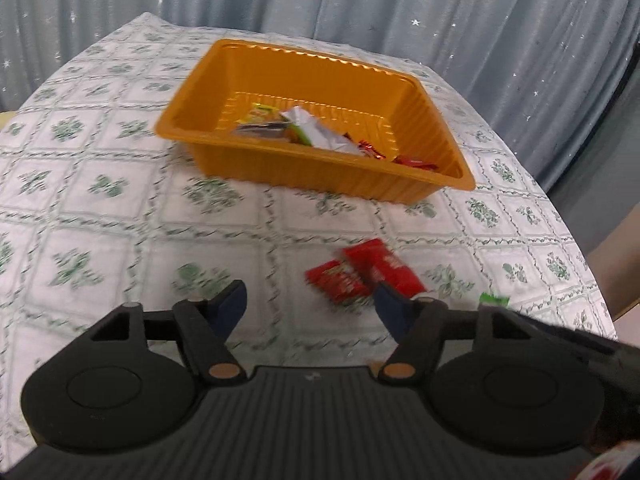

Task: Organize snacks
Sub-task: 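Lower the right tool onto the green-wrapped candy and close it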

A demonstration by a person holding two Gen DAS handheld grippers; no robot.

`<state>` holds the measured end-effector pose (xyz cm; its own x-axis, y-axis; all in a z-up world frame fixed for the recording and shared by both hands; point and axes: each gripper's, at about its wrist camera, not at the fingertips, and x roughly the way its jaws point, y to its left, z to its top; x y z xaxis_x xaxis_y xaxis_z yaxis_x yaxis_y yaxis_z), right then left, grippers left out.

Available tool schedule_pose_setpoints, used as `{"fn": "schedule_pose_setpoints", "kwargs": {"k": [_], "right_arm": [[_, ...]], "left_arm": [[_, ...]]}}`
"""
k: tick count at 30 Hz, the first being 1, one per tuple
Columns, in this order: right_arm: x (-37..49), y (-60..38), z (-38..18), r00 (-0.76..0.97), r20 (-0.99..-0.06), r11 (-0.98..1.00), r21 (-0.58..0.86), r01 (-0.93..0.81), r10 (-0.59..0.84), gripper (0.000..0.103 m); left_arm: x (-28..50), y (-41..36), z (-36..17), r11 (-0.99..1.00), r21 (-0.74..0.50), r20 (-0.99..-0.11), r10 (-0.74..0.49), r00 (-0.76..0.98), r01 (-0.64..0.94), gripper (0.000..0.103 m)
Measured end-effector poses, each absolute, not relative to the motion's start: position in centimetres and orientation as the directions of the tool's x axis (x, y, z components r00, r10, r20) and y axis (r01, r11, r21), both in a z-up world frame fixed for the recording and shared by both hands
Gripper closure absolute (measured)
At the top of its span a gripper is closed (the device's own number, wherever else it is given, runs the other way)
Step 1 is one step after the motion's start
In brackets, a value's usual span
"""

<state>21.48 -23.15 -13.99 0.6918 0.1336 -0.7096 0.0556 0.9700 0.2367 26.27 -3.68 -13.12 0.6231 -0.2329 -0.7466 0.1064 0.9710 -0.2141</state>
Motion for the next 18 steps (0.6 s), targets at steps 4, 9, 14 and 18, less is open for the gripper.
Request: {"fn": "schedule_pose_setpoints", "kwargs": {"k": [4, 9, 14, 18], "right_arm": [[21.2, -23.4, -14.2, 0.691, -0.71, 0.968, 0.245, 0.062, 0.135, 0.081], [21.4, -23.5, -14.3, 0.691, -0.708, 0.967, 0.249, 0.058, 0.142, 0.081], [21.6, -23.5, -14.3, 0.693, -0.706, 0.965, 0.254, 0.059, 0.143, 0.081], [21.6, -23.5, -14.3, 0.691, -0.708, 0.965, 0.256, 0.058, 0.146, 0.081]], "left_arm": [[27.8, -4.8, -13.8, 0.971, -0.207, -0.749, -0.235, 0.62, 0.118, 0.058], [28.6, -5.8, -14.7, 0.974, -0.167, -0.76, -0.224, 0.61, 0.15, 0.064], [28.1, -6.1, -15.6, 0.974, -0.131, -0.77, -0.218, 0.6, 0.186, 0.066], [27.9, -5.9, -15.7, 0.974, -0.114, -0.765, -0.213, 0.608, 0.198, 0.079]]}}
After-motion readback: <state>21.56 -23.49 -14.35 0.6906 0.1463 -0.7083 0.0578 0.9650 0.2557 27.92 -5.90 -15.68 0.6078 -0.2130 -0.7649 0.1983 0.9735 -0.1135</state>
